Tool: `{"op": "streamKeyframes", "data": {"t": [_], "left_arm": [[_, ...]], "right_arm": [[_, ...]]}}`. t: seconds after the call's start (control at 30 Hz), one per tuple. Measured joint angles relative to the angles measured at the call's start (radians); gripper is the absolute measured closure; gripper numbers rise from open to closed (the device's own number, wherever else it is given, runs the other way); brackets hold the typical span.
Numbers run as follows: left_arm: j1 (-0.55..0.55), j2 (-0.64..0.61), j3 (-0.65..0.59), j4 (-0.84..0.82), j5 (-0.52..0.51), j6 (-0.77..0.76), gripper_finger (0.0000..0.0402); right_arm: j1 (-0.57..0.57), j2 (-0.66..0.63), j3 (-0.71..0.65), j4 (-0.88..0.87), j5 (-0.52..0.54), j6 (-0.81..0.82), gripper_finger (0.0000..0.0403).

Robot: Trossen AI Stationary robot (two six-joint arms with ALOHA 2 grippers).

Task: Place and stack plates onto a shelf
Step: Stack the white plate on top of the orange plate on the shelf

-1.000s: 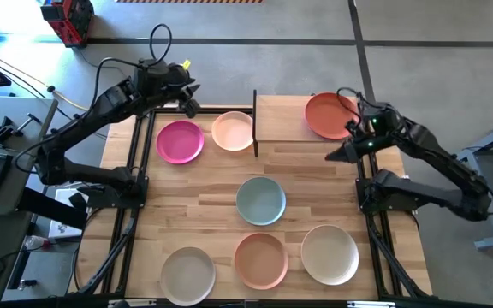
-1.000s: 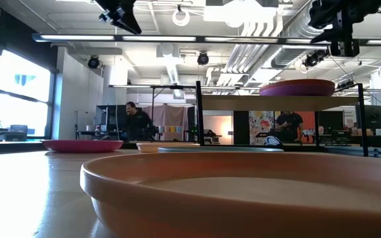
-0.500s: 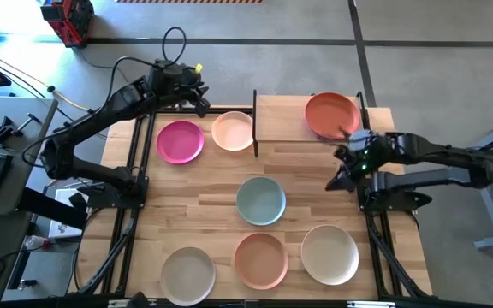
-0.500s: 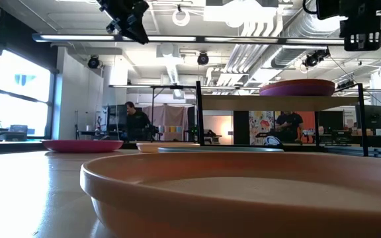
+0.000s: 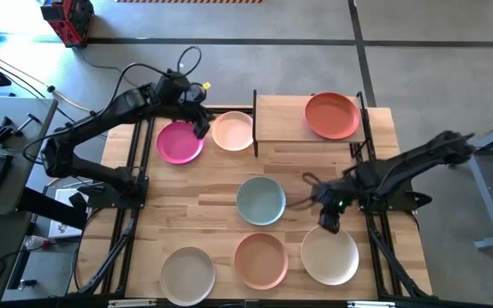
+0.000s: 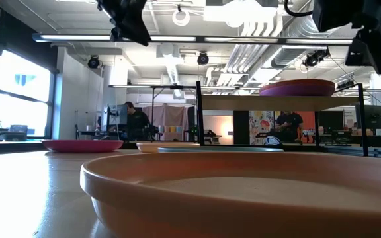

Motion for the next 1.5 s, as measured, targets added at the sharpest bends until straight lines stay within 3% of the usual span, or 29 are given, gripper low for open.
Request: {"op": "streamKeyframes", "data": {"t": [0.2, 0.53, 0.83, 1.23, 1.37, 1.5], "left_arm": [[-0.115, -0.028, 0.0, -0.024, 0.003, -0.017, 0.0312], [-0.238, -0.04, 0.0, -0.033, 0.002, -0.078, 0.0312], [-0.283, -0.04, 0.0, -0.085, -0.015, -0.104, 0.0312], [-0.308, -0.04, 0.0, -0.098, -0.018, -0.105, 0.0312], [-0.308, -0.04, 0.0, -0.101, -0.019, -0.104, 0.0312], [-0.307, -0.04, 0.0, -0.101, -0.019, -0.104, 0.0312]], "right_arm": [[0.079, 0.147, 0.0, 0.031, 0.094, -0.068, 0.0265], [0.132, 0.326, 0.0, 0.071, 0.098, -0.26, 0.0265], [0.138, 0.391, 0.0, 0.051, 0.179, -0.294, 0.0265], [0.152, 0.463, 0.0, 0.057, 0.138, -0.34, 0.0267], [0.152, 0.463, 0.0, 0.049, 0.135, -0.34, 0.0296], [0.149, 0.462, 0.002, 0.027, 0.126, -0.313, 0.0365]]}}
